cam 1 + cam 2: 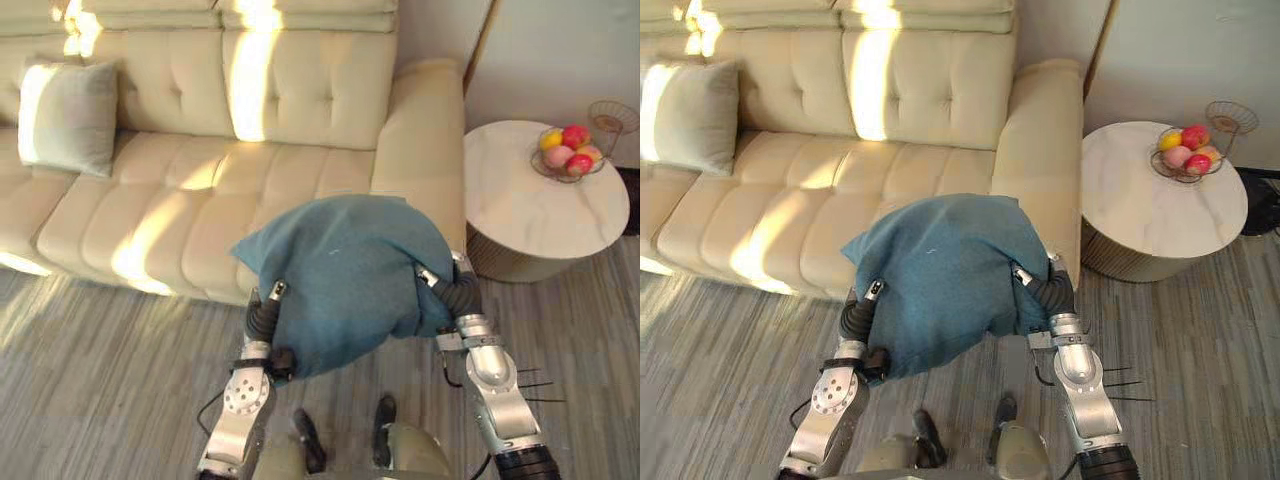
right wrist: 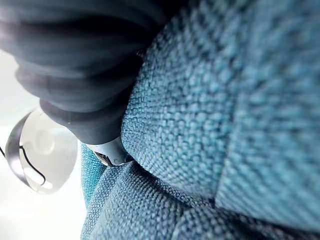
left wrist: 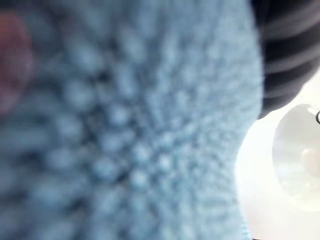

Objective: Pick up cushions and gather them together orderly.

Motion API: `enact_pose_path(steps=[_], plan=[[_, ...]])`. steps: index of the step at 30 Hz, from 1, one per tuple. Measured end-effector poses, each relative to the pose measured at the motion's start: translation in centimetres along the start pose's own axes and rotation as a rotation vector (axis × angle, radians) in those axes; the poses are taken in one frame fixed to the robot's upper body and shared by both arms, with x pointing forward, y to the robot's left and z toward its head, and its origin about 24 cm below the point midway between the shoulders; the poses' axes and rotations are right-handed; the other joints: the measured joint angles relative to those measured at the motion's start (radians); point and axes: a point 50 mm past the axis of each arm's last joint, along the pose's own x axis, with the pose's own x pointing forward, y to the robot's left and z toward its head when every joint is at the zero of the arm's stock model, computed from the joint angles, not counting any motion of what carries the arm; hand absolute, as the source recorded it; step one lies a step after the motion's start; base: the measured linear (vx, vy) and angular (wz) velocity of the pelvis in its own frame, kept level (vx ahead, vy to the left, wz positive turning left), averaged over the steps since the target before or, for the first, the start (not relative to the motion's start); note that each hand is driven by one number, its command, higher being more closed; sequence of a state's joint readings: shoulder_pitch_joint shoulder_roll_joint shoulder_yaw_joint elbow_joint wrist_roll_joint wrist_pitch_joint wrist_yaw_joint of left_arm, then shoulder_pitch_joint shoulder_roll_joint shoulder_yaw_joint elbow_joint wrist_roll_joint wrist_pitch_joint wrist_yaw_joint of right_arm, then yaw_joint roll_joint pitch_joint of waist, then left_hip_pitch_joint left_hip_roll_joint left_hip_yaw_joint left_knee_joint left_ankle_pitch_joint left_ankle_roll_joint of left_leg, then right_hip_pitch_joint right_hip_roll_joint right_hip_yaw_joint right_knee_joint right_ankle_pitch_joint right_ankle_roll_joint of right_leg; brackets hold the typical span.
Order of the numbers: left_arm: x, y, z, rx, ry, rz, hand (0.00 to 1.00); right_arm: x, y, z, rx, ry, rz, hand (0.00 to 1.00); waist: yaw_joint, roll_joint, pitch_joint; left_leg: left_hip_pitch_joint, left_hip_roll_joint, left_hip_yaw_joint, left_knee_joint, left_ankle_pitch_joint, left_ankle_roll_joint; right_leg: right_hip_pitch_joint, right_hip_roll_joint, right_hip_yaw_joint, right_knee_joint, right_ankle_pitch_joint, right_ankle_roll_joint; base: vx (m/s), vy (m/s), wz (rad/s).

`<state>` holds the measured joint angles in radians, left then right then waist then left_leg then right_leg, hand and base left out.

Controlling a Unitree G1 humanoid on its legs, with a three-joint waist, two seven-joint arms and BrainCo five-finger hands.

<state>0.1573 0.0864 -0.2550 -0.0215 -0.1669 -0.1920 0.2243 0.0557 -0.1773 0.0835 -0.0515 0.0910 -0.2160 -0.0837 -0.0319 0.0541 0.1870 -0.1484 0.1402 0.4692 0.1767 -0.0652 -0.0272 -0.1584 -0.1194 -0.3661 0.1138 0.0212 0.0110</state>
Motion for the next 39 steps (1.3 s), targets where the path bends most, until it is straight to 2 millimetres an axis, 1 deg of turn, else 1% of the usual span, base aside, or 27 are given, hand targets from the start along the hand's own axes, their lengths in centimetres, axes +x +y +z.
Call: enact_pose_path(steps=[4, 8, 11, 12, 13, 14, 16, 17, 18, 19, 20, 21, 22, 23, 24, 26, 27, 28, 29, 30, 31, 32, 34, 35, 37, 38, 39], plan=[[0.0, 0.2, 0.0, 0.011, 0.0, -0.005, 1.0, 0.0, 0.2, -0.1, 0.009, 0.002, -0.001, 1.0, 0.0, -0.004, -0.002, -0.034, -0.003, 0.002, 0.058, -0.035, 0.038, 0.001, -0.015, -0.002, -0.021, 0.031, 0.016, -0.06, 0.137, 0.01], [0.0, 0.3, 0.0, 0.017, 0.003, -0.007, 1.0, -0.1, 0.2, -0.7, 0.01, 0.03, -0.001, 1.0, 0.001, -0.006, -0.004, -0.055, 0.0, 0.007, 0.111, -0.081, 0.048, 0.001, -0.022, 0.008, -0.031, 0.038, 0.026, -0.04, 0.105, -0.07], [-0.4, 0.5, -0.4, 0.018, 0.023, -0.002, 1.0, -0.3, 0.3, -1.3, 0.024, 0.056, 0.003, 1.0, 0.009, -0.011, -0.004, -0.057, -0.011, 0.015, 0.148, -0.131, 0.061, -0.025, -0.06, 0.01, 0.054, -0.029, 0.057, 0.0, 0.129, -0.07], [-0.5, 0.5, -0.6, 0.022, 0.037, -0.008, 1.0, -0.6, 0.2, -1.7, 0.022, 0.08, 0.0, 1.0, 0.003, -0.02, -0.008, -0.054, -0.033, 0.002, 0.156, -0.148, 0.067, -0.038, -0.094, 0.004, 0.133, -0.08, 0.065, 0.05, 0.155, 0.49], [-0.6, 0.5, -0.7, 0.027, 0.044, -0.02, 1.0, -1.2, 0.1, -2.2, 0.021, 0.104, -0.006, 1.0, -0.012, -0.036, -0.009, -0.044, -0.066, -0.03, 0.157, -0.159, 0.075, -0.045, -0.124, 0.007, 0.211, -0.127, 0.059, 0.07, 0.136, 0.71], [-0.6, 0.5, -0.7, 0.032, 0.046, -0.027, 1.0, -1.5, 0.0, -2.4, 0.02, 0.115, -0.008, 1.0, -0.019, -0.046, -0.009, -0.041, -0.083, -0.052, 0.161, -0.166, 0.086, -0.049, -0.136, 0.024, 0.254, -0.129, 0.052, 0.15, 0.084, 0.84], [-0.8, 0.6, -0.8, 0.042, 0.057, -0.033, 1.0, -2.0, 0.0, -3.2, 0.02, 0.153, -0.008, 1.0, -0.022, -0.056, -0.003, -0.019, -0.108, -0.093, 0.175, -0.186, 0.121, -0.163, -0.178, 0.109, 0.496, -0.116, 0.012, 0.2, 0.065, 0.57], [-0.9, 0.7, -0.9, 0.052, 0.064, -0.034, 1.0, -2.3, -0.1, -3.9, 0.02, 0.188, -0.005, 1.0, -0.029, -0.05, -0.002, -0.011, -0.105, -0.125, 0.184, -0.195, 0.139, -0.206, -0.157, 0.145, 0.555, -0.173, 0.014, 0.28, 0.061, 0.59], [-0.8, 0.9, -0.9, 0.062, 0.063, -0.037, 1.0, -2.4, 0.2, -4.3, 0.034, 0.203, -0.008, 1.0, -0.035, -0.05, -0.002, -0.007, -0.106, -0.152, 0.192, -0.207, 0.143, -0.232, -0.126, 0.152, 0.524, -0.187, 0.03, 0.24, 0.041, 0.68], [-0.8, 0.9, -0.9, 0.064, 0.063, -0.037, 1.0, -2.5, 0.2, -4.4, 0.036, 0.21, -0.009, 1.0, -0.039, -0.05, -0.002, -0.004, -0.109, -0.166, 0.196, -0.214, 0.142, -0.24, -0.112, 0.152, 0.491, -0.186, 0.031, 0.26, 0.0, 0.71], [-0.8, 0.8, -1.1, 0.065, 0.07, -0.041, 1.0, -2.7, 0.0, -4.6, 0.034, 0.224, -0.016, 1.0, -0.04, -0.047, 0.0, 0.017, -0.119, -0.192, 0.191, -0.215, 0.128, -0.247, -0.081, 0.163, 0.386, -0.178, 0.042, 0.3, -0.007, 0.8], [-0.6, 0.6, -1.2, 0.068, 0.077, -0.051, 1.0, -3.0, -0.2, -4.8, 0.033, 0.234, -0.026, 1.0, -0.047, -0.044, 0.002, 0.045, -0.133, -0.215, 0.177, -0.217, 0.123, -0.247, -0.058, 0.169, 0.264, -0.146, 0.064, 0.38, -0.011, 0.85], [-0.5, 0.6, -1.3, 0.07, 0.079, -0.054, 1.0, -3.1, -0.3, -4.9, 0.032, 0.238, -0.028, 1.0, -0.054, -0.045, 0.003, 0.062, -0.145, -0.23, 0.172, -0.218, 0.121, -0.247, -0.052, 0.17, 0.207, -0.117, 0.068, 0.38, -0.031, 0.97], [-0.4, 0.5, -1.3, 0.071, 0.08, -0.058, 1.0, -3.3, -0.4, -4.9, 0.029, 0.243, -0.03, 1.0, -0.069, -0.046, 0.003, 0.099, -0.163, -0.251, 0.159, -0.227, 0.105, -0.247, -0.048, 0.173, 0.12, -0.054, 0.072, 0.33, -0.046, 0.79], [-0.4, 0.3, -1.3, 0.072, 0.08, -0.065, 1.0, -3.5, -0.6, -5.0, 0.028, 0.249, -0.036, 1.0, -0.068, -0.049, 0.003, 0.135, -0.177, -0.254, 0.145, -0.235, 0.091, -0.247, -0.049, 0.174, 0.088, -0.018, 0.055, 0.51, -0.114, 0.8], [-0.4, -0.1, -1.3, 0.072, 0.078, -0.092, 1.0, -4.0, -1.1, -5.2, 0.022, 0.262, -0.054, 1.0, -0.067, -0.041, -0.007, 0.175, -0.185, -0.275, 0.149, -0.263, 0.046, -0.221, -0.036, 0.204, 0.133, 0.058, 0.001, 0.48, -0.159, 0.49], [-0.2, -0.3, -1.2, 0.073, 0.072, -0.102, 1.0, -4.0, -1.3, -5.2, 0.019, 0.262, -0.057, 1.0, -0.069, -0.034, -0.008, 0.173, -0.176, -0.278, 0.172, -0.274, 0.027, -0.232, -0.037, 0.209, 0.168, 0.069, -0.003, 0.41, -0.185, 0.52], [0.2, -0.7, -1.2, 0.072, 0.066, -0.115, 1.0, -3.9, -1.8, -5.1, 0.001, 0.26, -0.062, 1.0, -0.075, -0.001, -0.006, 0.104, -0.112, -0.268, 0.333, -0.285, -0.021, -0.232, -0.025, 0.17, 0.228, 0.012, -0.015, 0.41, -0.192, 0.43], [0.3, -0.7, -1.3, 0.073, 0.07, -0.115, 1.0, -3.9, -1.9, -5.1, -0.003, 0.262, -0.06, 1.0, -0.073, 0.002, -0.007, 0.081, -0.085, -0.252, 0.401, -0.275, -0.041, -0.223, -0.014, 0.164, 0.237, 0.0, -0.025, 0.42, -0.192, 0.13], [0.3, -0.6, -1.6, 0.073, 0.086, -0.109, 1.0, -3.7, -1.8, -5.0, -0.005, 0.266, -0.057, 1.0, -0.066, 0.005, -0.005, 0.051, -0.014, -0.197, 0.543, -0.23, -0.107, -0.184, 0.022, 0.163, 0.231, -0.015, -0.042, 0.44, -0.168, -0.38], [0.2, -0.7, -1.9, 0.066, 0.1, -0.106, 1.0, -3.7, -2.0, -4.4, -0.013, 0.246, -0.059, 1.0, -0.062, 0.007, -0.002, 0.022, 0.059, -0.151, 0.661, -0.206, -0.109, -0.122, 0.06, 0.176, 0.193, -0.021, -0.05, 0.42, -0.143, -0.48], [0.2, -0.8, -2.0, 0.063, 0.105, -0.106, 1.0, -3.8, -2.1, -4.1, -0.014, 0.233, -0.064, 1.0, -0.062, 0.006, -0.001, 0.017, 0.084, -0.132, 0.682, -0.218, -0.096, -0.094, 0.071, 0.18, 0.17, -0.022, -0.051, 0.37, -0.076, -0.45], [0.3, -1.1, -1.9, 0.058, 0.097, -0.126, 1.0, -3.6, -2.3, -2.3, -0.01, 0.152, -0.082, 1.0, -0.063, -0.019, -0.003, -0.026, 0.1, -0.085, 0.616, -0.271, -0.008, -0.044, 0.073, 0.237, 0.106, -0.021, -0.05, 0.28, -0.022, -0.55], [0.4, -1.2, -1.8, 0.057, 0.091, -0.131, 1.0, -3.4, -2.4, -2.0, -0.01, 0.135, -0.085, 1.0, -0.062, -0.022, -0.003, -0.04, 0.098, -0.092, 0.581, -0.278, 0.004, -0.04, 0.073, 0.264, 0.095, -0.023, -0.054, 0.21, 0.05, -0.83], [0.7, -1.3, -1.5, 0.057, 0.077, -0.136, 1.0, -3.1, -2.4, -1.7, -0.009, 0.118, -0.085, 1.0, -0.055, -0.025, -0.002, -0.081, 0.086, -0.167, 0.47, -0.277, 0.003, -0.031, 0.07, 0.333, 0.072, -0.026, -0.046, 0.16, 0.175, -0.95], [0.8, -1.3, -1.5, 0.057, 0.073, -0.136, 1.0, -3.2, -2.4, -1.7, -0.007, 0.12, -0.085, 1.0, -0.041, -0.027, 0.0, -0.091, 0.069, -0.241, 0.386, -0.269, -0.012, -0.024, 0.066, 0.385, 0.071, -0.03, -0.028, 0.12, 0.304, -1.31], [0.6, -1.2, -1.6, 0.058, 0.081, -0.133, 1.0, -3.2, -2.3, -2.0, -0.007, 0.131, -0.084, 1.0, -0.033, -0.027, 0.0, -0.079, 0.058, -0.319, 0.278, -0.237, -0.05, -0.019, 0.067, 0.437, 0.069, -0.035, -0.002, 0.08, 0.302, -1.31]])
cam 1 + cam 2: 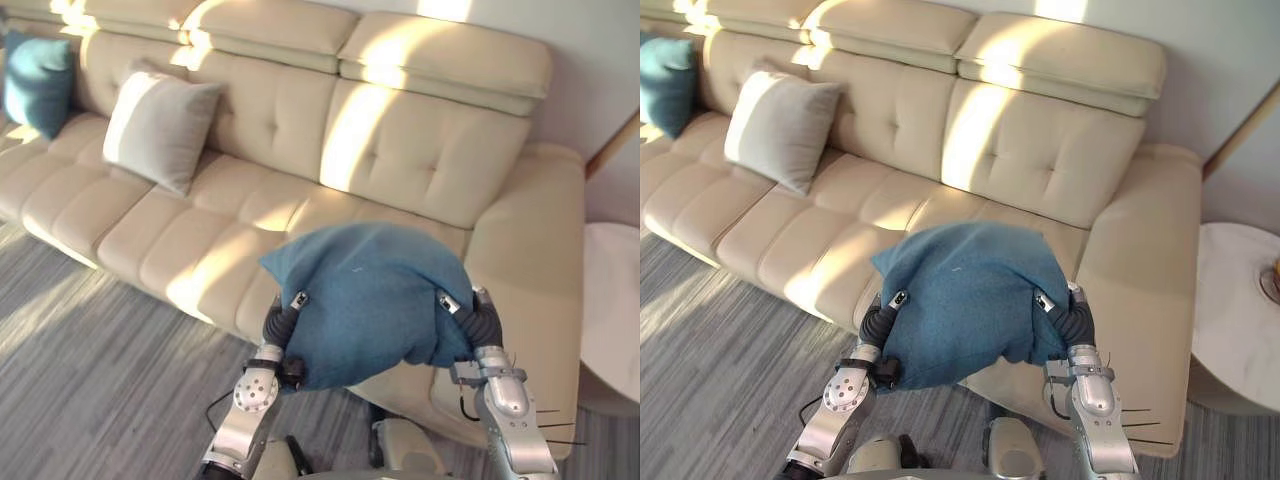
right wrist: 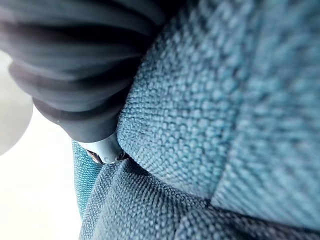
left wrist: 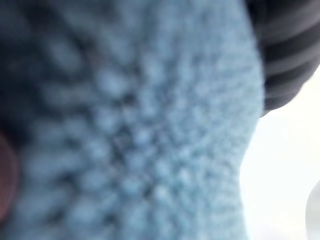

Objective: Pick up cushions and gather them together orderly.

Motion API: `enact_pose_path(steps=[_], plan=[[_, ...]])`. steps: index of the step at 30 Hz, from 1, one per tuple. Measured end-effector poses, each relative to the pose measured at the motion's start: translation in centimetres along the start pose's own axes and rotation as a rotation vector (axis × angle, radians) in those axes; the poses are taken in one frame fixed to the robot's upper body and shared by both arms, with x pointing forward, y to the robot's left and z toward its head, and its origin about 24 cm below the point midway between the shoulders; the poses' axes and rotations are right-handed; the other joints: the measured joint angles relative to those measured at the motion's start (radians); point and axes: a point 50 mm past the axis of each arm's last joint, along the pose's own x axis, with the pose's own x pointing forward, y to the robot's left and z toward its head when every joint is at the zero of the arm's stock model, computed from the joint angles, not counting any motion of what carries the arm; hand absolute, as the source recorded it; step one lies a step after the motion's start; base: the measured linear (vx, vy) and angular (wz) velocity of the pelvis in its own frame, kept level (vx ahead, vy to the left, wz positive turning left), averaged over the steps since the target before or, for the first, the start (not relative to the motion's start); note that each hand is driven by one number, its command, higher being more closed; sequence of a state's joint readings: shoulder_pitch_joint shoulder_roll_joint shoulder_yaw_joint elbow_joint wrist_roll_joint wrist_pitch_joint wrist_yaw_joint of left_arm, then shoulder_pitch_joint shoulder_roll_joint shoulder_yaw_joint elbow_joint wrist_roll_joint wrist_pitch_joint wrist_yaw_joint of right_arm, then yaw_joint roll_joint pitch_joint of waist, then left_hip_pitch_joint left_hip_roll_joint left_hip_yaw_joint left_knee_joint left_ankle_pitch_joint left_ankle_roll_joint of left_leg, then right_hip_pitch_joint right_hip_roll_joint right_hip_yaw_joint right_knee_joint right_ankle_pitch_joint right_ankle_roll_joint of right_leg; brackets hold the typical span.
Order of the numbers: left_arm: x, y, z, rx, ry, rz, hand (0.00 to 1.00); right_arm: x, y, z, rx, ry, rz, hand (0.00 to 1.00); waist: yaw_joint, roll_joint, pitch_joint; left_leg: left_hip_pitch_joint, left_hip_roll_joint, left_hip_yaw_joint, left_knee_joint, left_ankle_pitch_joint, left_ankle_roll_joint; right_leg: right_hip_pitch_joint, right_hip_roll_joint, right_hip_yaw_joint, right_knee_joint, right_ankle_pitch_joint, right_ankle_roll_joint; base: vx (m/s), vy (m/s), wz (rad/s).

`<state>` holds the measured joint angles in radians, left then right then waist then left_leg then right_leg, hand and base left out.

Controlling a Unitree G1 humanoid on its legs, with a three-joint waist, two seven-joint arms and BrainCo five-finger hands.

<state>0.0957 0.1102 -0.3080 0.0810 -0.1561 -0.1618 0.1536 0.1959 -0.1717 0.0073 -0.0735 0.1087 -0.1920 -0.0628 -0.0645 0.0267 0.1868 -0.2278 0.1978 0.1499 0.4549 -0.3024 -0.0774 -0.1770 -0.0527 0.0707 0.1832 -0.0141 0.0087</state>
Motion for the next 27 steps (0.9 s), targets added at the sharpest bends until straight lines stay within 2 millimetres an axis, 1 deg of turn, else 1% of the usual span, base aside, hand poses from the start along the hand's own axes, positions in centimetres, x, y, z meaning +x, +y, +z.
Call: enact_pose_path(steps=[1, 2, 3, 4, 5, 6, 7, 8, 9, 11, 12, 13, 14, 15, 16, 17, 18, 19, 20, 21, 22, 23, 24, 25, 26, 27], plan=[[-0.1, 0.0, -0.1, -0.002, 0.005, 0.002, 1.0, 0.0, 0.0, -0.1, -0.001, 0.005, 0.0, 1.0, 0.0, 0.003, -0.001, 0.008, 0.0, -0.037, -0.058, 0.014, -0.023, 0.0, 0.004, 0.023, 0.002, -0.002, 0.011, 0.07, 0.35, -1.45], [-0.3, -0.1, -0.5, -0.009, 0.021, 0.008, 1.0, -0.1, -0.1, -0.4, -0.005, 0.018, 0.001, 1.0, 0.001, 0.038, -0.011, 0.036, 0.007, -0.062, -0.134, 0.122, -0.064, -0.003, 0.028, 0.073, 0.0, -0.001, 0.049, 0.08, 0.378, -1.48], [-0.7, 0.2, -0.9, -0.002, 0.04, 0.016, 1.0, -0.2, 0.2, -1.0, 0.002, 0.045, 0.005, 1.0, -0.001, 0.029, -0.016, 0.051, -0.001, -0.025, -0.124, 0.153, -0.051, 0.01, 0.016, 0.121, -0.039, 0.021, 0.073, 0.11, 0.387, -1.44], [-0.8, 0.4, -1.1, 0.003, 0.046, 0.02, 1.0, -0.4, 0.5, -1.2, 0.012, 0.056, 0.006, 1.0, -0.003, 0.017, -0.022, 0.058, -0.012, 0.0, -0.129, 0.15, -0.044, 0.015, 0.001, 0.14, -0.059, 0.032, 0.088, 0.15, 0.371, -1.07], [-1.0, 0.8, -1.2, 0.017, 0.053, 0.022, 1.0, -0.6, 0.8, -1.4, 0.026, 0.064, 0.009, 1.0, -0.014, -0.01, -0.023, 0.069, -0.031, 0.059, -0.135, 0.146, -0.026, 0.01, -0.027, 0.168, -0.082, 0.05, 0.115, 0.14, 0.308, -0.93], [-1.2, 1.0, -1.4, 0.027, 0.063, 0.025, 1.0, -0.6, 1.1, -1.4, 0.03, 0.065, 0.016, 1.0, -0.017, -0.027, -0.03, 0.074, -0.044, 0.109, -0.134, 0.138, -0.011, -0.007, -0.041, 0.2, -0.101, 0.07, 0.126, 0.11, 0.275, -0.96], [-1.3, 1.2, -1.5, 0.03, 0.067, 0.026, 1.0, -0.6, 1.2, -1.5, 0.032, 0.067, 0.02, 1.0, -0.015, -0.03, -0.032, 0.08, -0.045, 0.135, -0.132, 0.134, -0.005, -0.012, -0.045, 0.209, -0.114, 0.084, 0.127, 0.12, 0.258, -1.24], [-1.6, 1.5, -1.7, 0.031, 0.078, 0.04, 1.0, -0.5, 1.5, -1.7, 0.037, 0.076, 0.032, 1.0, -0.007, -0.036, -0.035, 0.096, -0.049, 0.187, -0.135, 0.132, -0.003, -0.025, -0.046, 0.208, -0.131, 0.112, 0.122, 0.09, 0.185, -1.11], [-1.7, 1.7, -1.8, 0.03, 0.083, 0.05, 1.0, -0.5, 1.8, -1.9, 0.041, 0.083, 0.039, 1.0, -0.006, -0.035, -0.035, 0.105, -0.051, 0.213, -0.135, 0.132, -0.002, -0.031, -0.047, 0.207, -0.142, 0.128, 0.116, 0.12, 0.18, -1.41], [-1.9, 2.2, -1.9, 0.031, 0.089, 0.067, 1.0, -0.2, 2.3, -2.6, 0.04, 0.112, 0.062, 1.0, -0.008, -0.033, -0.035, 0.134, -0.056, 0.259, -0.147, 0.13, 0.0, -0.05, -0.044, 0.161, -0.144, 0.154, 0.095, 0.06, 0.049, -1.06], [-1.9, 2.2, -1.9, 0.031, 0.086, 0.07, 1.0, 0.0, 2.4, -2.9, 0.037, 0.123, 0.067, 1.0, -0.007, -0.029, -0.034, 0.146, -0.047, 0.274, -0.159, 0.128, 0.001, -0.063, -0.037, 0.099, -0.144, 0.173, 0.071, 0.03, -0.037, -1.01], [-1.8, 2.4, -1.8, 0.032, 0.083, 0.077, 1.0, 0.5, 2.5, -3.0, 0.034, 0.126, 0.075, 1.0, -0.004, -0.018, -0.033, 0.166, -0.035, 0.301, -0.19, 0.112, 0.007, -0.083, -0.038, -0.093, -0.137, 0.183, 0.018, 0.02, -0.051, -0.93], [-1.8, 2.4, -1.8, 0.03, 0.083, 0.081, 1.0, 0.6, 2.6, -3.0, 0.034, 0.124, 0.078, 1.0, -0.005, -0.016, -0.032, 0.171, -0.034, 0.312, -0.201, 0.11, 0.005, -0.092, -0.048, -0.161, -0.126, 0.162, -0.01, -0.01, -0.05, -0.67], [-1.7, 2.4, -1.9, 0.028, 0.085, 0.082, 1.0, 0.8, 2.7, -3.0, 0.033, 0.124, 0.079, 1.0, -0.011, -0.011, -0.029, 0.174, -0.035, 0.319, -0.206, 0.111, 0.005, -0.102, -0.065, -0.223, -0.1, 0.15, -0.028, -0.02, -0.045, -0.3], [-1.5, 2.3, -2.0, 0.031, 0.092, 0.079, 1.0, 0.7, 2.6, -3.3, 0.03, 0.138, 0.076, 1.0, -0.02, -0.008, -0.024, 0.185, -0.039, 0.319, -0.202, 0.11, 0.004, -0.113, -0.081, -0.281, -0.048, 0.14, -0.022, -0.01, -0.047, -0.18], [-1.5, 2.3, -2.1, 0.032, 0.097, 0.077, 1.0, 0.4, 2.4, -3.7, 0.023, 0.153, 0.073, 1.0, -0.028, -0.002, -0.023, 0.2, -0.038, 0.317, -0.199, 0.106, -0.001, -0.107, -0.078, -0.281, -0.027, 0.123, -0.008, -0.01, -0.058, -0.15], [-1.5, 2.2, -2.1, 0.036, 0.096, 0.072, 1.0, 0.3, 2.3, -3.8, 0.012, 0.158, 0.074, 1.0, -0.028, 0.005, -0.021, 0.209, -0.029, 0.318, -0.191, 0.095, -0.007, -0.102, -0.071, -0.281, -0.013, 0.1, -0.009, -0.03, -0.076, -0.11], [-1.5, 2.2, -2.2, 0.033, 0.097, 0.069, 1.0, 0.3, 2.2, -3.8, -0.004, 0.157, 0.078, 1.0, -0.026, 0.016, -0.019, 0.213, -0.005, 0.319, -0.171, 0.072, -0.008, -0.101, -0.062, -0.285, 0.008, 0.074, -0.001, -0.04, -0.087, -0.16], [-1.6, 2.1, -2.2, 0.028, 0.101, 0.067, 1.0, 0.3, 2.1, -3.8, -0.014, 0.156, 0.08, 1.0, -0.026, 0.029, -0.017, 0.221, 0.012, 0.325, -0.166, 0.059, -0.01, -0.093, -0.053, -0.289, 0.016, 0.057, 0.0, -0.02, -0.117, -0.22], [-2.0, 1.9, -2.7, 0.009, 0.118, 0.074, 1.0, 0.0, 1.7, -3.9, -0.034, 0.163, 0.087, 1.0, -0.012, 0.058, -0.014, 0.241, 0.042, 0.337, -0.146, 0.048, -0.015, -0.096, -0.047, -0.311, 0.186, -0.031, -0.015, 0.03, -0.107, -0.11], [-2.2, 1.9, -2.8, 0.006, 0.124, 0.075, 1.0, -0.2, 1.7, -4.0, -0.028, 0.17, 0.086, 1.0, -0.009, 0.05, -0.021, 0.243, 0.041, 0.332, -0.117, 0.052, -0.019, -0.084, -0.059, -0.305, 0.206, -0.096, -0.019, 0.09, -0.121, -0.05], [-2.1, 1.7, -2.9, -0.004, 0.127, 0.077, 1.0, -0.2, 1.6, -4.0, -0.034, 0.17, 0.086, 1.0, -0.007, 0.058, -0.021, 0.229, 0.047, 0.311, -0.056, 0.053, -0.017, -0.087, -0.054, -0.3, 0.216, -0.118, -0.02, 0.1, -0.139, 0.01], [-2.1, 1.7, -2.9, -0.009, 0.127, 0.083, 1.0, -0.1, 1.6, -4.0, -0.034, 0.168, 0.086, 1.0, 0.001, 0.061, -0.023, 0.17, 0.066, 0.276, 0.044, 0.082, 0.026, -0.083, -0.049, -0.295, 0.205, -0.108, -0.036, 0.07, -0.153, -0.01], [-2.1, 1.8, -2.9, -0.012, 0.127, 0.087, 1.0, -0.1, 1.6, -3.9, -0.034, 0.167, 0.087, 1.0, 0.002, 0.059, -0.021, 0.138, 0.07, 0.256, 0.082, 0.086, 0.04, -0.077, -0.05, -0.295, 0.196, -0.106, -0.04, 0.05, -0.197, -0.05], [-2.1, 1.8, -2.9, -0.013, 0.128, 0.089, 1.0, -0.1, 1.6, -3.9, -0.034, 0.167, 0.085, 1.0, 0.015, 0.054, -0.019, 0.108, 0.059, 0.207, 0.087, 0.081, 0.035, -0.063, -0.048, -0.294, 0.177, -0.109, -0.049, 0.04, -0.139, -0.06], [-2.1, 1.7, -3.0, -0.015, 0.129, 0.09, 1.0, -0.1, 1.5, -3.9, -0.034, 0.168, 0.081, 1.0, 0.021, 0.056, -0.021, 0.101, 0.037, 0.165, 0.043, 0.081, 0.035, -0.049, -0.047, -0.293, 0.168, -0.111, -0.053, 0.06, -0.122, -0.09]])
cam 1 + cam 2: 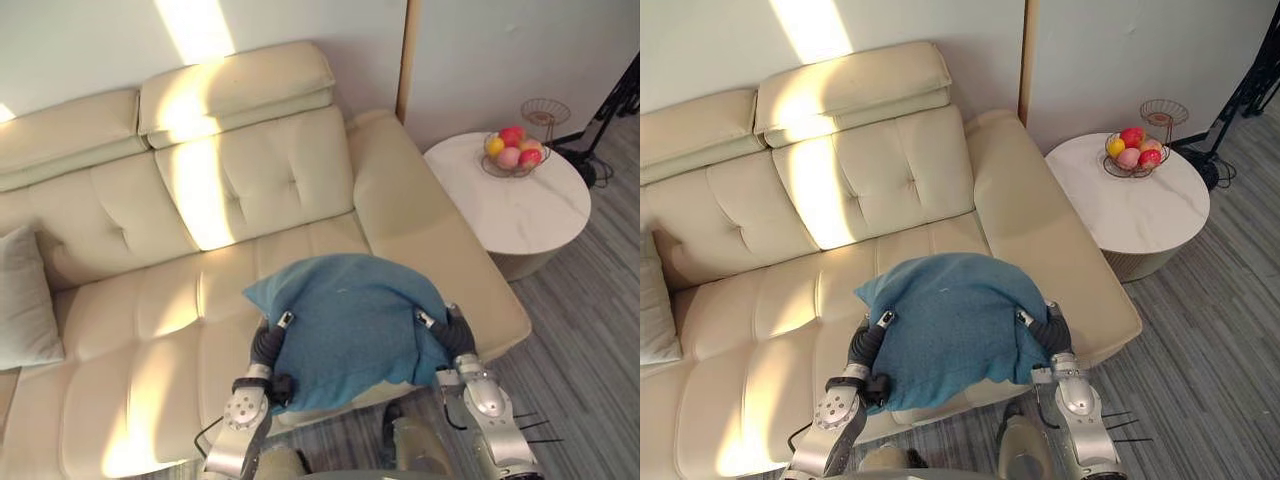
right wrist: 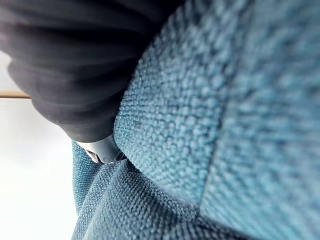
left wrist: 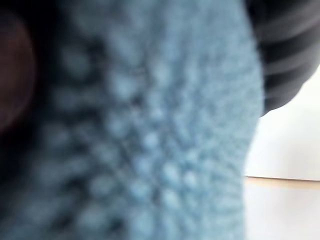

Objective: Pick up cushions and gather them together orderly.

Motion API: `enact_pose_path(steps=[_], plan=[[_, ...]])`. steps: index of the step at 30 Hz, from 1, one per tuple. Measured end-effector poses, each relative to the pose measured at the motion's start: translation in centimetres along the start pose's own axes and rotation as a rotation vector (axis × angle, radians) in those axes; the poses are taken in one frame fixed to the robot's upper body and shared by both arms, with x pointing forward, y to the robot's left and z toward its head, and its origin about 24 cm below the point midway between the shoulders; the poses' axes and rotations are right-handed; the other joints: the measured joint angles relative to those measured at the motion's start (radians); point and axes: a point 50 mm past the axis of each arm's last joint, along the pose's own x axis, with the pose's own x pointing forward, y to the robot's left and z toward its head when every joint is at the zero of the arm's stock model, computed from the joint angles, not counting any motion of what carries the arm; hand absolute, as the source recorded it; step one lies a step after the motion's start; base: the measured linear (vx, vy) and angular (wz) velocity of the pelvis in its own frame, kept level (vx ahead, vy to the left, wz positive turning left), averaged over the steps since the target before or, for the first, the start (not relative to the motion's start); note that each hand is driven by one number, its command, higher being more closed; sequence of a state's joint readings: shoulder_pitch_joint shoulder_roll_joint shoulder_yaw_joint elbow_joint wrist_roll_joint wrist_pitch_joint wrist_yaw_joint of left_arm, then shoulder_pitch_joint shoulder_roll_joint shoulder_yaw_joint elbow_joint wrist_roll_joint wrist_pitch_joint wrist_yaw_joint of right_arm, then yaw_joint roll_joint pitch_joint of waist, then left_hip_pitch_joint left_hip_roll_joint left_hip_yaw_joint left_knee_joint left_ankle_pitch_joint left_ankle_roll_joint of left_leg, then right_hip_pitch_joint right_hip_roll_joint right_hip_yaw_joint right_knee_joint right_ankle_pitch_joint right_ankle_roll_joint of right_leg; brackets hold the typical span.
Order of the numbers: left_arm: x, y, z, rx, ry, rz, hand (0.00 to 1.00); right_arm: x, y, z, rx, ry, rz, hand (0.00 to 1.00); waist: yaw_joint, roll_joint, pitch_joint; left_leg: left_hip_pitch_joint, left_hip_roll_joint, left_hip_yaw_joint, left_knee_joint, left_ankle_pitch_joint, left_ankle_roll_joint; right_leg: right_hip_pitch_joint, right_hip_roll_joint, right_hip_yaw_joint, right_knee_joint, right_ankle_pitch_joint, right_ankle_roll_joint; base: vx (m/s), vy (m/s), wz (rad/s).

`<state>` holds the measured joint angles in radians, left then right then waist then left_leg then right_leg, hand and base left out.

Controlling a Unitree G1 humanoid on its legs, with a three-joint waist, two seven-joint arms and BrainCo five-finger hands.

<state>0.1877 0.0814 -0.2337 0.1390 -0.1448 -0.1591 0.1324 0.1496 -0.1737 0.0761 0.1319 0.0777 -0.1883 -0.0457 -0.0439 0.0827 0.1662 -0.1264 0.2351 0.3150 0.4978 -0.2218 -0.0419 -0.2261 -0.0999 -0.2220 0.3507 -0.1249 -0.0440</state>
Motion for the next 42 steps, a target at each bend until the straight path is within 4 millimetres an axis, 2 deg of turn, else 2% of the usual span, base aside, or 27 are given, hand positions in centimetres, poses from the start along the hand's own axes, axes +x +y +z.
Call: enact_pose_path(steps=[2, 3, 5, 7, 9, 13, 17, 19, 20, 21, 22, 23, 25, 27, 28, 29, 30, 31, 32, 33, 34, 36, 37, 39, 42], plan=[[0.0, -0.1, 0.0, -0.003, 0.001, 0.0, 1.0, 0.0, -0.1, 0.0, -0.001, -0.001, -0.003, 1.0, 0.004, 0.0, -0.005, 0.008, -0.044, -0.053, -0.131, 0.012, -0.013, 0.011, 0.005, -0.004, -0.005, 0.002, 0.009, 0.07, -0.036, -0.11], [-0.1, -0.1, -0.1, -0.002, 0.002, 0.001, 1.0, 0.0, -0.1, 0.0, -0.002, -0.001, -0.003, 1.0, 0.006, 0.015, -0.015, 0.012, -0.053, -0.066, -0.201, 0.049, -0.041, 0.011, 0.021, -0.003, -0.003, -0.002, 0.013, 0.07, 0.019, -0.26], [-0.2, 0.1, -0.2, 0.001, 0.009, 0.004, 1.0, -0.1, 0.2, -0.1, 0.009, 0.006, -0.001, 1.0, 0.016, 0.002, -0.025, 0.035, -0.063, -0.065, -0.227, 0.077, -0.057, 0.016, 0.024, 0.013, -0.006, -0.003, 0.019, 0.09, 0.054, -0.22], [-0.2, 0.1, -0.3, 0.011, 0.01, -0.002, 1.0, -0.2, 0.2, -0.3, 0.01, 0.011, -0.002, 1.0, 0.004, -0.025, -0.037, 0.053, -0.083, -0.066, -0.279, 0.104, -0.051, 0.017, 0.006, 0.008, -0.011, 0.0, 0.028, 0.13, 0.06, 0.12], [-0.3, -0.2, -0.3, 0.018, 0.013, -0.019, 1.0, -0.3, 0.0, -0.3, 0.009, 0.013, -0.01, 1.0, 0.004, -0.037, -0.046, 0.069, -0.105, -0.066, -0.338, 0.131, -0.04, 0.021, -0.009, 0.005, -0.033, 0.011, 0.044, 0.1, 0.082, 0.14], [-0.3, 0.0, -0.3, 0.027, 0.014, -0.016, 1.0, -0.3, 0.2, -0.3, -0.001, 0.011, -0.017, 1.0, 0.013, -0.04, -0.049, 0.071, -0.125, -0.067, -0.385, 0.151, -0.029, 0.033, -0.016, 0.002, -0.092, 0.04, 0.064, 0.05, 0.079, 0.06], [0.0, 0.1, 0.0, 0.04, 0.0, 0.0, 1.0, 0.4, 0.7, 0.4, -0.042, -0.02, -0.031, 1.0, 0.027, -0.04, -0.048, 0.042, -0.135, -0.072, -0.43, 0.183, -0.021, 0.023, -0.015, -0.014, -0.16, 0.085, 0.066, -0.01, 0.042, 0.09], [0.9, 0.2, 1.0, 0.07, -0.044, 0.019, 1.0, 1.6, 1.2, 1.3, -0.078, -0.063, -0.054, 1.0, 0.033, -0.043, -0.046, -0.01, -0.138, -0.081, -0.43, 0.199, -0.018, -0.015, -0.016, -0.022, -0.181, 0.111, 0.064, -0.06, 0.02, 0.13], [1.7, 0.2, 2.0, 0.085, -0.084, 0.029, 1.0, 2.8, 1.5, 2.2, -0.083, -0.094, -0.066, 1.0, 0.035, -0.047, -0.035, -0.044, -0.142, -0.084, -0.43, 0.213, -0.015, -0.045, -0.019, -0.025, -0.186, 0.126, 0.062, -0.13, 0.004, 0.12], [3.2, 0.1, 4.0, 0.107, -0.159, 0.039, 1.0, 4.7, 1.9, 3.8, -0.104, -0.154, -0.084, 1.0, 0.039, -0.048, 0.007, -0.073, -0.146, -0.091, -0.429, 0.23, -0.01, -0.065, -0.02, -0.028, -0.197, 0.148, 0.057, -0.13, 0.004, 0.11], [3.8, 0.1, 4.7, 0.12, -0.187, 0.047, 1.0, 5.4, 2.0, 4.5, -0.117, -0.178, -0.096, 1.0, 0.043, -0.049, 0.018, -0.089, -0.147, -0.092, -0.429, 0.236, -0.009, -0.08, -0.021, -0.028, -0.2, 0.157, 0.055, -0.23, 0.0, 0.07], [5.1, 0.1, 6.6, 0.144, -0.252, 0.07, 1.0, 6.8, 2.2, 6.2, -0.136, -0.236, -0.127, 1.0, 0.055, -0.049, 0.034, -0.129, -0.148, -0.093, -0.43, 0.249, -0.008, -0.118, -0.023, -0.028, -0.205, 0.174, 0.053, -0.21, -0.003, 0.06], [7.6, 0.6, 11.0, 0.19, -0.396, 0.118, 1.0, 9.3, 2.8, 10.9, -0.15, -0.381, -0.165, 1.0, 0.061, -0.049, 0.1, -0.179, -0.15, -0.098, -0.434, 0.271, -0.007, -0.157, -0.023, -0.033, -0.221, 0.21, 0.045, -0.25, -0.011, 0.09], [9.4, 1.1, 15.3, 0.239, -0.519, 0.172, 1.0, 10.9, 3.2, 15.4, -0.168, -0.514, -0.201, 1.0, 0.061, -0.049, 0.124, -0.233, -0.154, -0.114, -0.447, 0.302, -0.006, -0.205, -0.024, -0.047, -0.234, 0.237, 0.039, -0.16, -0.013, 0.19], [10.3, 1.1, 18.0, 0.262, -0.59, 0.196, 1.0, 11.7, 3.3, 18.1, -0.169, -0.583, -0.228, 1.0, 0.061, -0.048, 0.142, -0.253, -0.156, -0.122, -0.463, 0.323, -0.008, -0.224, -0.024, -0.054, -0.239, 0.247, 0.037, -0.21, -0.013, 0.24], [11.1, 0.9, 22.4, 0.288, -0.706, 0.229, 1.0, 12.5, 3.3, 22.2, -0.163, -0.681, -0.279, 1.0, 0.062, -0.049, 0.189, -0.264, -0.157, -0.127, -0.475, 0.35, -0.002, -0.237, -0.024, -0.061, -0.241, 0.263, 0.029, -0.2, -0.016, 0.21], [11.2, 0.7, 25.9, 0.279, -0.799, 0.264, 1.0, 12.7, 3.3, 25.4, -0.139, -0.751, -0.323, 1.0, 0.066, -0.049, 0.198, -0.29, -0.158, -0.132, -0.486, 0.367, -0.003, -0.267, -0.024, -0.064, -0.242, 0.273, 0.025, -0.16, -0.02, 0.12], [11.1, 0.7, 27.5, 0.274, -0.841, 0.285, 1.0, 12.7, 3.3, 26.8, -0.125, -0.786, -0.341, 1.0, 0.068, -0.049, 0.198, -0.305, -0.159, -0.136, -0.492, 0.375, -0.003, -0.282, -0.024, -0.065, -0.243, 0.278, 0.022, -0.11, -0.024, 0.09], [10.8, 0.5, 31.3, 0.272, -0.938, 0.326, 1.0, 12.4, 3.4, 30.2, -0.089, -0.868, -0.377, 1.0, 0.069, -0.049, 0.198, -0.339, -0.16, -0.142, -0.502, 0.394, 0.0, -0.315, -0.023, -0.071, -0.249, 0.289, 0.02, -0.11, -0.021, 0.08], [10.6, 0.5, 32.8, 0.267, -0.974, 0.345, 1.0, 12.3, 3.4, 31.6, -0.077, -0.897, -0.395, 1.0, 0.069, -0.049, 0.198, -0.352, -0.165, -0.149, -0.503, 0.409, 0.006, -0.326, -0.024, -0.075, -0.25, 0.295, 0.016, -0.12, -0.015, 0.16], [10.1, 0.2, 36.0, 0.249, -1.04, 0.379, 1.0, 12.1, 3.3, 34.5, -0.062, -0.947, -0.435, 1.0, 0.066, -0.048, 0.202, -0.372, -0.166, -0.158, -0.512, 0.423, 0.009, -0.344, -0.025, -0.083, -0.252, 0.3, 0.014, -0.09, -0.015, 0.15], [9.4, -0.3, 38.8, 0.231, -1.102, 0.402, 1.0, 11.6, 3.2, 37.0, -0.042, -0.995, -0.466, 1.0, 0.064, -0.048, 0.205, -0.381, -0.168, -0.167, -0.532, 0.436, 0.01, -0.36, -0.026, -0.089, -0.252, 0.302, 0.014, -0.05, -0.015, 0.12], [8.8, -0.6, 40.5, 0.218, -1.142, 0.417, 0.0, 11.0, 3.0, 38.6, -0.028, -1.035, -0.49, 0.0, 0.062, -0.048, 0.212, -0.391, -0.169, -0.175, -0.537, 0.442, 0.011, -0.367, -0.027, -0.096, -0.252, 0.302, 0.013, -0.02, -0.01, 0.14], [7.4, -1.0, 43.8, 0.199, -1.22, 0.461, 0.0, 9.9, 2.5, 41.5, 0.001, -1.104, -0.546, 0.0, 0.06, -0.048, 0.224, -0.42, -0.172, -0.188, -0.561, 0.462, 0.011, -0.397, -0.025, -0.11, -0.257, 0.306, 0.011, -0.01, -0.015, 0.15], [5.9, -0.9, 47.1, 0.158, -1.272, 0.503, 0.0, 9.4, 1.5, 44.2, 0.019, -1.114, -0.591, 0.0, 0.059, -0.047, 0.263, -0.458, -0.173, -0.208, -0.583, 0.484, 0.01, -0.421, -0.019, -0.132, -0.285, 0.323, 0.006, 0.01, -0.009, 0.13]])
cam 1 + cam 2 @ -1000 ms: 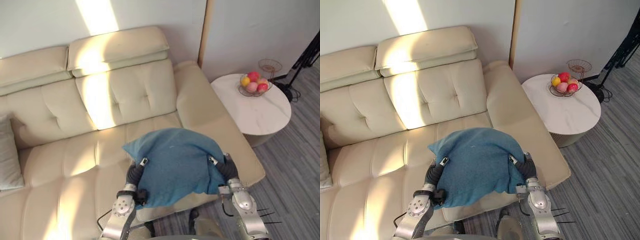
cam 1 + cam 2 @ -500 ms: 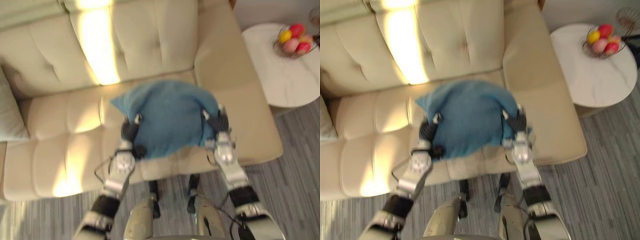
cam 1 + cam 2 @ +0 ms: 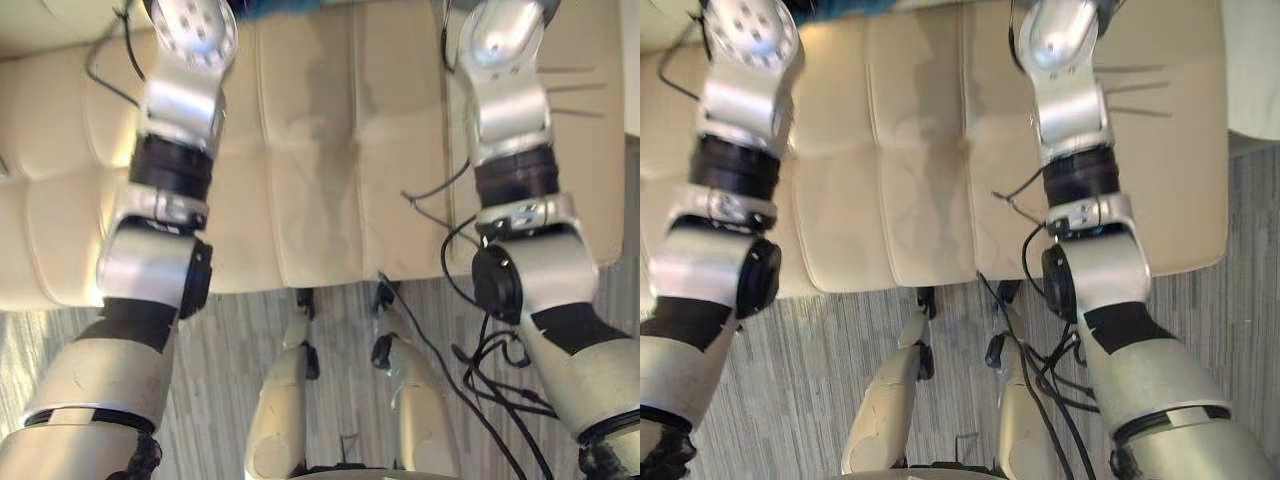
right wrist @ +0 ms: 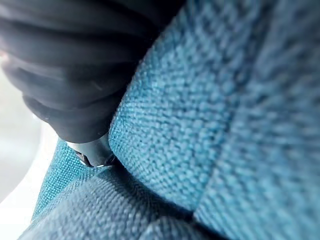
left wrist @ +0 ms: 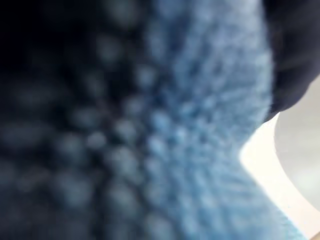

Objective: Pick up cushions and gather them together orderly.

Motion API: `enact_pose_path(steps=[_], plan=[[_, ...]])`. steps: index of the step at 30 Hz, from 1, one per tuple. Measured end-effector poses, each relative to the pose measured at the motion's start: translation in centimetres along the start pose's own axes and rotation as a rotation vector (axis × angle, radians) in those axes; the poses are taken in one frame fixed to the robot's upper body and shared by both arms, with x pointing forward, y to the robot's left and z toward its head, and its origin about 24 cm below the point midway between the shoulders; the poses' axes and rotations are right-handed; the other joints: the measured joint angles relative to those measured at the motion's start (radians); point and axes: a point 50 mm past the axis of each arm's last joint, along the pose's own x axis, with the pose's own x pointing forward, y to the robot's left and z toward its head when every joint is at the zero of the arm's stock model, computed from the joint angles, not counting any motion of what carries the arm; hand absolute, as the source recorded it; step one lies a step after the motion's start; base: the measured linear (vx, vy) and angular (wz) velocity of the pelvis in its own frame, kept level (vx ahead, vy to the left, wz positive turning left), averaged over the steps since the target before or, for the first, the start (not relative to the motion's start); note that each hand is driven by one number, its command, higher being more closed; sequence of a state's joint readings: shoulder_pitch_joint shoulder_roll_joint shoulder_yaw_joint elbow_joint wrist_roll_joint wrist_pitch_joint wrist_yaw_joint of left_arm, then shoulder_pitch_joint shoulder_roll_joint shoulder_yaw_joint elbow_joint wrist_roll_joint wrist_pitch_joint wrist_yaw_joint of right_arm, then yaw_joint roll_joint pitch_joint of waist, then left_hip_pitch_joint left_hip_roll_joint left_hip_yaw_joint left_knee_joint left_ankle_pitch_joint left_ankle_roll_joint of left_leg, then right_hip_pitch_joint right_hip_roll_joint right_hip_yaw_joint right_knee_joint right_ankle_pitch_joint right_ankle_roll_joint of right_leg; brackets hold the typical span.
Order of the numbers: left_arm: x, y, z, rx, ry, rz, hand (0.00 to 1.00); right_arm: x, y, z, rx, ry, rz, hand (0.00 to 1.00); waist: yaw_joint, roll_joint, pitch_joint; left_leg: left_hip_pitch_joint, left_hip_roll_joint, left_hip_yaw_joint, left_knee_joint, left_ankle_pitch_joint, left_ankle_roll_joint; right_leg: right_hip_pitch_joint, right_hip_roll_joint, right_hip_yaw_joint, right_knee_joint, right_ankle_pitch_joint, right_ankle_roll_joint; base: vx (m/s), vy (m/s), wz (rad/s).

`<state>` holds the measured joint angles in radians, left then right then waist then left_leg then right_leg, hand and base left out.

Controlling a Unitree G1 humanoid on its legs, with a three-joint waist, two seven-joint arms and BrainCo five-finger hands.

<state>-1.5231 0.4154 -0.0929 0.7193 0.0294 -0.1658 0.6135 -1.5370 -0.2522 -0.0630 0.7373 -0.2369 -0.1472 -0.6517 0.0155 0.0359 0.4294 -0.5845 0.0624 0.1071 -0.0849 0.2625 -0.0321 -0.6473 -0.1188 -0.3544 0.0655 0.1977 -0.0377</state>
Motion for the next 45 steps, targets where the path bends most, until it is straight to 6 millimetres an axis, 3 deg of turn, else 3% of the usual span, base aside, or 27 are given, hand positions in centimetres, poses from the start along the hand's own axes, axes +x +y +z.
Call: enact_pose_path(steps=[2, 4, 8, 12, 14, 16, 21, 25, 29, 31, 35, 39, 40, 41, 43, 45], plan=[[0.7, -0.1, 0.3, -0.014, 0.02, 0.011, 0.0, 0.9, -0.1, -0.6, 0.006, 0.066, 0.011, 0.0, 0.001, 0.0, 0.007, -0.029, 0.0, -0.014, -0.007, 0.01, -0.001, -0.016, 0.003, -0.013, -0.018, 0.01, 0.0, 0.03, 0.018, 0.16], [0.9, 0.1, -0.9, -0.007, 0.094, 0.019, 0.0, 1.3, -0.4, -2.0, 0.014, 0.154, 0.046, 0.0, 0.002, -0.001, 0.031, -0.047, 0.0, -0.03, -0.006, 0.012, -0.002, -0.018, 0.011, -0.03, -0.037, 0.017, -0.004, 0.05, 0.049, 0.17], [0.2, 0.4, -4.0, 0.005, 0.243, -0.023, 0.0, 0.7, -0.7, -4.9, 0.041, 0.317, 0.121, 0.0, 0.008, -0.001, 0.053, -0.084, 0.001, -0.055, -0.006, 0.016, -0.003, -0.03, 0.013, -0.051, -0.063, 0.025, -0.003, 0.05, 0.087, 0.16], [0.0, 1.2, -5.1, -0.063, 0.307, -0.011, 0.0, -0.1, -1.1, -6.5, 0.098, 0.413, 0.127, 0.0, 0.031, 0.0, 0.069, -0.124, 0.002, -0.049, -0.006, 0.017, -0.003, -0.073, 0.01, -0.048, -0.061, 0.027, -0.001, 0.03, 0.104, -0.01], [-1.1, 1.7, -6.7, -0.064, 0.35, -0.014, 0.0, -0.9, -1.2, -7.2, 0.119, 0.426, 0.136, 0.0, 0.03, 0.0, 0.069, -0.131, 0.002, -0.045, -0.006, 0.017, -0.003, -0.08, 0.005, -0.044, -0.058, 0.027, -0.001, 0.02, 0.118, 0.01], [-3.9, 2.0, -9.4, -0.069, 0.439, -0.021, 0.0, -2.2, -1.3, -7.5, 0.142, 0.403, 0.15, 0.0, 0.027, 0.0, 0.069, -0.131, 0.003, -0.027, -0.005, 0.016, -0.004, -0.096, 0.007, -0.002, -0.034, 0.022, 0.005, 0.02, 0.119, -0.06], [-8.9, 1.6, -12.6, -0.081, 0.562, -0.045, 0.0, -5.2, -1.1, -8.4, 0.192, 0.399, 0.181, 0.0, 0.022, 0.0, 0.069, -0.12, 0.005, -0.003, -0.002, 0.015, -0.005, -0.129, -0.011, 0.033, 0.052, -0.02, 0.012, 0.01, 0.079, -0.07], [-10.5, 2.4, -13.1, -0.083, 0.561, -0.061, 0.0, -7.2, -2.0, -9.1, 0.208, 0.39, 0.196, 0.0, 0.021, 0.0, 0.069, -0.093, 0.009, 0.018, 0.002, 0.013, -0.008, -0.134, -0.016, 0.057, 0.108, -0.051, 0.012, -0.03, 0.009, -0.06], [-11.1, 4.4, -12.5, -0.081, 0.478, -0.05, 0.0, -9.6, -4.6, -8.9, 0.218, 0.313, 0.202, 0.0, 0.016, 0.0, 0.069, -0.059, 0.015, 0.026, 0.017, 0.005, -0.017, -0.111, -0.017, 0.066, 0.147, -0.071, 0.013, -0.06, -0.01, -0.01], [-12.3, 5.8, -12.5, -0.068, 0.449, -0.053, 0.0, -11.4, -6.2, -9.7, 0.157, 0.311, 0.223, 0.0, 0.015, -0.001, 0.068, -0.019, 0.017, 0.028, 0.017, 0.001, -0.021, -0.075, -0.017, 0.067, 0.155, -0.084, 0.017, -0.04, -0.012, 0.02], [-17.0, 8.5, -13.0, -0.035, 0.467, -0.092, 0.0, -17.0, -10.0, -12.0, 0.0, 0.395, 0.301, 0.0, 0.019, -0.002, 0.066, 0.075, 0.02, 0.028, 0.046, -0.035, -0.022, 0.017, -0.023, 0.068, 0.194, -0.126, 0.023, 0.0, -0.045, 0.05], [-24.9, 10.6, -14.1, -0.008, 0.624, -0.229, 0.0, -24.3, -13.9, -13.9, -0.099, 0.597, 0.417, 0.0, 0.025, -0.007, 0.036, 0.173, 0.022, 0.031, 0.072, -0.076, -0.025, 0.108, -0.026, 0.075, 0.228, -0.177, 0.034, 0.04, -0.072, 0.0], [-29.1, 11.6, -14.5, 0.001, 0.746, -0.277, 0.0, -27.9, -15.4, -14.4, -0.122, 0.71, 0.465, 0.0, 0.024, -0.013, -0.012, 0.195, 0.023, 0.032, 0.081, -0.092, -0.031, 0.13, -0.025, 0.076, 0.233, -0.192, 0.038, 0.06, -0.048, -0.03], [-30.8, 12.0, -14.6, 0.004, 0.797, -0.292, 0.0, -29.3, -16.0, -14.5, -0.131, 0.759, 0.483, 0.0, 0.023, -0.016, -0.028, 0.206, 0.024, 0.034, 0.087, -0.102, -0.03, 0.143, -0.024, 0.078, 0.233, -0.198, 0.038, 0.13, -0.055, -0.08], [-37.3, 13.9, -14.7, 0.027, 1.016, -0.363, 0.0, -35.2, -18.5, -15.4, -0.18, 0.972, 0.58, 0.0, 0.004, -0.024, -0.089, 0.277, 0.021, 0.036, 0.089, -0.13, -0.032, 0.215, -0.019, 0.081, 0.225, -0.222, 0.049, 0.13, -0.029, -0.05], [-41.4, 15.9, -14.8, 0.074, 1.172, -0.381, 0.0, -39.2, -20.8, -15.9, -0.249, 1.136, 0.638, 0.0, -0.007, -0.03, -0.142, 0.322, 0.024, 0.039, 0.09, -0.148, -0.035, 0.26, -0.014, 0.085, 0.212, -0.232, 0.058, 0.12, -0.001, -0.11]])
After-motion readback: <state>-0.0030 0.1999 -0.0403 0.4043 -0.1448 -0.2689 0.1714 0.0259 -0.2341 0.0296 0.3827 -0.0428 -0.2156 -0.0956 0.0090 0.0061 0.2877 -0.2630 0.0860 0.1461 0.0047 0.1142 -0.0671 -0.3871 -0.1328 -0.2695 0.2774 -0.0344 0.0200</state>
